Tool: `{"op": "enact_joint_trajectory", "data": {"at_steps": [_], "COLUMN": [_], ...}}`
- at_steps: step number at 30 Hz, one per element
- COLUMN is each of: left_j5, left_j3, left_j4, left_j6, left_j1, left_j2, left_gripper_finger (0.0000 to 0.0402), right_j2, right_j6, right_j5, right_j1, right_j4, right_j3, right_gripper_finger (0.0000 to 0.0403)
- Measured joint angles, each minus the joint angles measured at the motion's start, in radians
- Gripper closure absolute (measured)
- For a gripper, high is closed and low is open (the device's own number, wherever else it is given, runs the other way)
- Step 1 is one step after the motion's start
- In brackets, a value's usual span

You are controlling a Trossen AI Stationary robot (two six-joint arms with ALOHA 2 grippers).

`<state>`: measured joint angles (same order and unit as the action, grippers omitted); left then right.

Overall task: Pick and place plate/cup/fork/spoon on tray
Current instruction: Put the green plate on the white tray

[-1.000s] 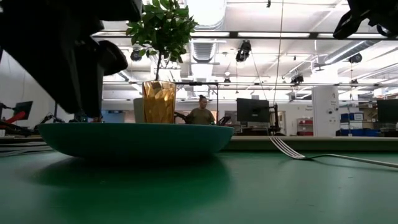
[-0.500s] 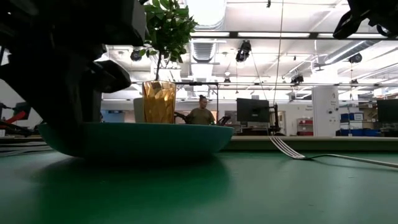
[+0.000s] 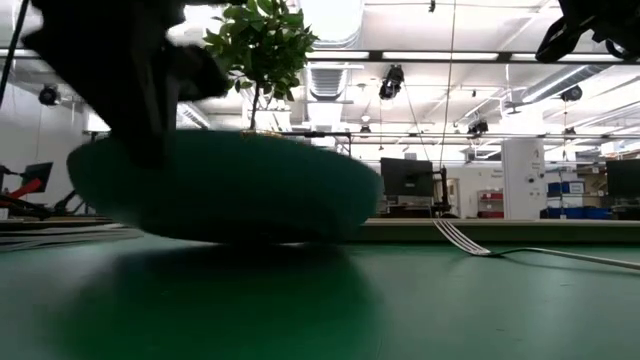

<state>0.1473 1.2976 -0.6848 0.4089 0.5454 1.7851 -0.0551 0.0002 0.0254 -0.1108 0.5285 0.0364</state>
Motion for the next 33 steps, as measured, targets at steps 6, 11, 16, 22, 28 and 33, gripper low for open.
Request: {"op": "enact_joint_trajectory", "data": {"at_steps": [6, 11, 16, 22, 28, 33], "left_j5": [0.066, 0.159, 0.271, 0.304, 0.302, 0.300], "left_j3": [0.134, 0.211, 0.255, 0.255, 0.254, 0.253], "left_j4": [-0.112, -0.128, -0.117, 0.074, 0.168, 0.250], "left_j6": [-0.065, -0.140, -0.233, -0.413, -0.525, -0.582], "left_j1": [0.001, -0.002, -0.009, -0.070, -0.156, -0.219], "left_j2": [-0.001, -0.003, -0.003, -0.003, 0.019, 0.037], "left_gripper_finger": [0.0400, 0.0400, 0.0400, 0.0401, 0.0401, 0.0401], "right_j2": [0.000, 0.000, 0.002, 0.002, 0.006, 0.038], "right_j6": [0.000, 0.003, 0.009, 0.054, 0.066, 0.041], "right_j5": [0.000, 0.001, 0.057, 0.116, 0.206, 0.226], "right_j1": [0.000, 0.000, 0.000, 0.000, 0.000, 0.000], "right_j4": [0.000, 0.000, 0.003, 0.011, 0.061, 0.061], "right_j3": [0.000, 0.000, 0.001, 0.022, 0.024, 0.016], "right_gripper_finger": [0.0394, 0.0394, 0.0394, 0.0394, 0.0394, 0.0394]}}
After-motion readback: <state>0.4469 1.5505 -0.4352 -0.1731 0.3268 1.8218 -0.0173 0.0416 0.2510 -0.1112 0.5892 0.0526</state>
